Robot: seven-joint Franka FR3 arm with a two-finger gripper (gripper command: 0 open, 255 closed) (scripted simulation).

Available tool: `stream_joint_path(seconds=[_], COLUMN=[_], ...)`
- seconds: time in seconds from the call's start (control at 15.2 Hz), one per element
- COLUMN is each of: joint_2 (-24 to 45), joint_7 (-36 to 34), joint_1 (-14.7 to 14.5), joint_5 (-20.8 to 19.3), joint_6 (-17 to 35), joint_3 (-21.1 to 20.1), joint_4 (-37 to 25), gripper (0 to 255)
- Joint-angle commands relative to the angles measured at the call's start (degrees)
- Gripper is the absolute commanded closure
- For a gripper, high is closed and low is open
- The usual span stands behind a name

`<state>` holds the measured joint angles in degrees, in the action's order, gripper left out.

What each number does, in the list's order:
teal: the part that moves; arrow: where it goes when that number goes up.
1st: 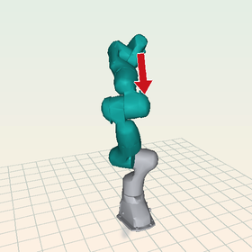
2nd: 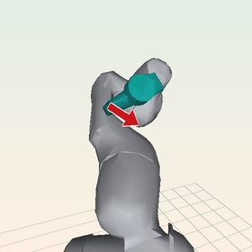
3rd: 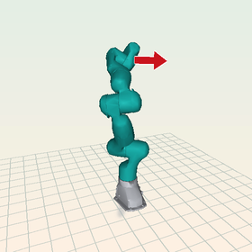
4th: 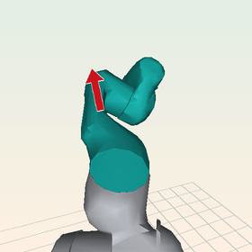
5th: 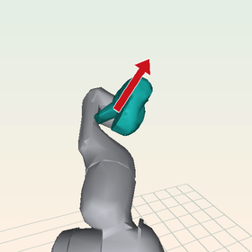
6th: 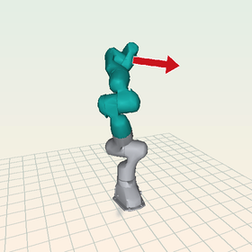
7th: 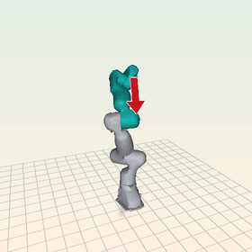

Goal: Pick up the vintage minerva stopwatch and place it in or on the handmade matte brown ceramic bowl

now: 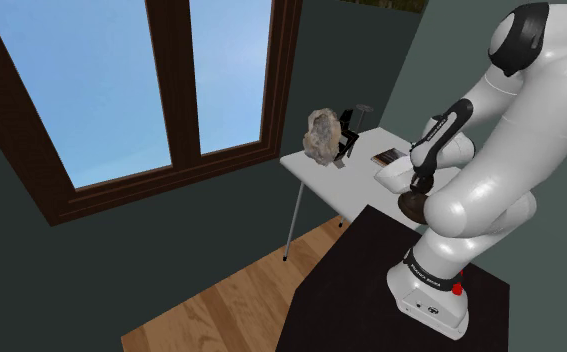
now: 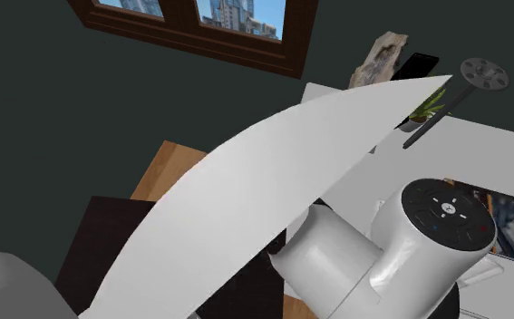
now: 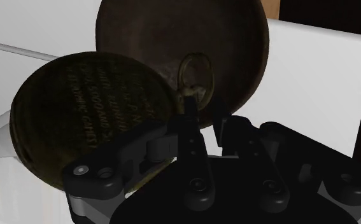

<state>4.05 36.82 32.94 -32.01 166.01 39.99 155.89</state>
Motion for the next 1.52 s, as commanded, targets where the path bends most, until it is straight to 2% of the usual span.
stream_joint_path(seconds=[0.0, 0.13, 0.66, 0.73, 1.06, 1.25, 1.32, 1.45], joint_2=[2.4, 5.4, 5.4, 5.4, 5.4, -4.9, -7.7, -7.6], joint_7=[0.7, 1.6, 1.6, 1.7, 1.6, -3.2, -4.0, -4.0], joint_1=[0.3, 0.9, 0.9, 0.9, 0.9, -3.1, -3.1, -2.6], joint_5=[1.4, 3.5, 3.5, 3.6, 3.5, -4.0, -5.4, -5.3], joint_6=[2.2, 4.9, 4.9, 5.0, 4.9, -4.1, -6.7, -6.7], joint_3=[-0.5, -1.6, -1.6, -1.6, -1.6, 2.7, 2.6, 2.0], joint_4=[0.0, -0.2, -0.2, -0.2, -0.2, 0.8, 0.9, 0.9], gripper=[255, 255, 255, 0, 0, 0, 0, 0])
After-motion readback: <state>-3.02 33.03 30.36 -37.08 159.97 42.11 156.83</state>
